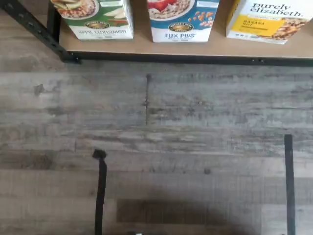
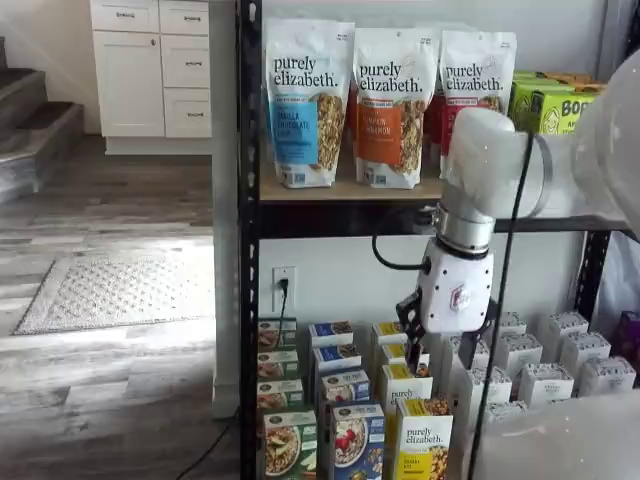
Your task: Pick up the blue and white box that is on the bottom shelf, the second box from the left
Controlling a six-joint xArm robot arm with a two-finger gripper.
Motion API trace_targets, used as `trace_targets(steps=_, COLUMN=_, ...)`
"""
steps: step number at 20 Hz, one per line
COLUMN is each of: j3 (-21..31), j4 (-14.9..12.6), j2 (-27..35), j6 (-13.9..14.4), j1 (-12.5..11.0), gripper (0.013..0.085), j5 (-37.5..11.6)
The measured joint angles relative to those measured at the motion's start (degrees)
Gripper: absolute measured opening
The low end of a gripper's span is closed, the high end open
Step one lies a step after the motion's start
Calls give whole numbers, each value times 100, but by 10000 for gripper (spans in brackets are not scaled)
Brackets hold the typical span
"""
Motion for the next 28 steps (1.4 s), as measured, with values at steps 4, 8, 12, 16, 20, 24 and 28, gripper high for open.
trace_targets(steps=4, j3=279, j4=-61, j2=234, j6=158, j1=153, gripper=850, j5=-633)
trace_targets(steps=8, j3=435, j4=-137, j2=575, j6=389, j1=358, gripper=850, j5=-1162)
trace_targets(steps=12, j3=562, j4=-251, j2=892, j6=646, j1=552, gripper=850, j5=-1674)
trace_targets(steps=16, j3=593, j4=-266, j2=1310, j6=795, j1=694, gripper=850, j5=-2047)
trace_targets(steps=20, j3=594, j4=-204, j2=1740, j6=815, j1=761, gripper=850, j5=-2490)
trace_targets(steps=24, j3=470, j4=-383, j2=2316, j6=957, j1=765, gripper=850, j5=-2974)
trace_targets(steps=28, j3=266, j4=-374, j2=2923, j6=853, j1=667, gripper=850, j5=-3448)
